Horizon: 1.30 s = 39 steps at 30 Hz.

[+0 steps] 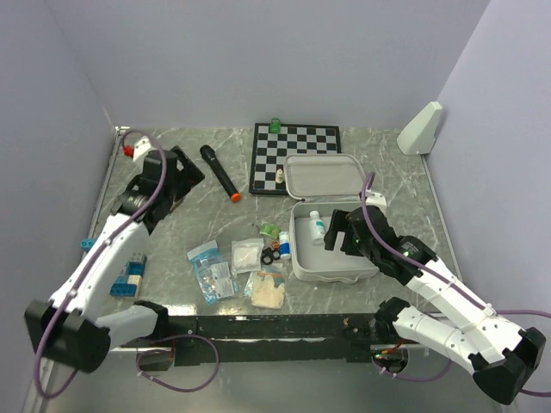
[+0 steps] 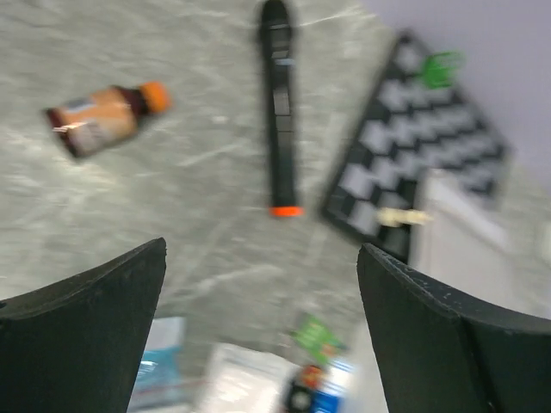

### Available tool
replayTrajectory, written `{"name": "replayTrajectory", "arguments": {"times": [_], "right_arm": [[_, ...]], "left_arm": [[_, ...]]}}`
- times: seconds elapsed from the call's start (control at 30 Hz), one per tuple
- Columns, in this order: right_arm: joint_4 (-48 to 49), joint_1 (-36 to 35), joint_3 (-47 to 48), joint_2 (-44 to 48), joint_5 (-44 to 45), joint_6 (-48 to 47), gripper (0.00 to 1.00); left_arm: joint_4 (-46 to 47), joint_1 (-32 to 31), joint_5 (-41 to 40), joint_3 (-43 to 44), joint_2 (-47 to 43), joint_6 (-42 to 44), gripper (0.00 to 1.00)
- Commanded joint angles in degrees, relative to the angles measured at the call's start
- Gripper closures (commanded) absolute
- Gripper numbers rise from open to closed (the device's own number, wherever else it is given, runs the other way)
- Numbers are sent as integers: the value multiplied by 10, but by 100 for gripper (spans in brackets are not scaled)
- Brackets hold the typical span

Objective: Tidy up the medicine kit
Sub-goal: Place the pill bottle in the medicine box, then pick up the pill bottle at the center of the board.

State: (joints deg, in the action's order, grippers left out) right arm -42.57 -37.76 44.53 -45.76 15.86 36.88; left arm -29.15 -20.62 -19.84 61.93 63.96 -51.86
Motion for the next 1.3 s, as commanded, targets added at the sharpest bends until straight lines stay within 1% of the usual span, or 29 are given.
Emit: {"name": "replayTrajectory", "arguments": {"times": [0.0,0.1,0.2,0.3,0.37,0.5,0.6,0.7,0.8,1.0,1.17,1.27], "right_arm": [[42,5,-4,-13,-10,-16,0],[51,4,-2,-22,-21,-19,0],[60,4,-2,-23,-29,-21,0],[71,4,-7,-19,-36,-21,0],[78,4,-12,-18,-43,-21,0],[86,4,-23,-20,-51,-20,0],[93,4,-30,-23,-59,-22,0],[95,5,-30,-25,-66,-23,0],[100,5,-32,-22,-72,-23,0],[103,6,-36,-28,-77,-22,0],[107,6,-44,-22,-78,-19,0],[105,7,-41,-22,-78,-18,0]], "left_arm": [[-33,50,26,5,84,116,4],[-28,68,16,53,169,147,4],[-34,97,6,103,248,160,4],[-90,123,-38,177,341,153,3],[-104,134,-55,206,381,162,4],[-70,147,-46,217,404,199,4],[-77,160,-25,237,441,216,4],[-50,174,10,217,441,227,4],[-36,175,26,198,440,235,4],[-61,175,50,195,481,265,3],[-58,176,58,171,484,275,1],[-60,175,71,161,487,272,10]]}}
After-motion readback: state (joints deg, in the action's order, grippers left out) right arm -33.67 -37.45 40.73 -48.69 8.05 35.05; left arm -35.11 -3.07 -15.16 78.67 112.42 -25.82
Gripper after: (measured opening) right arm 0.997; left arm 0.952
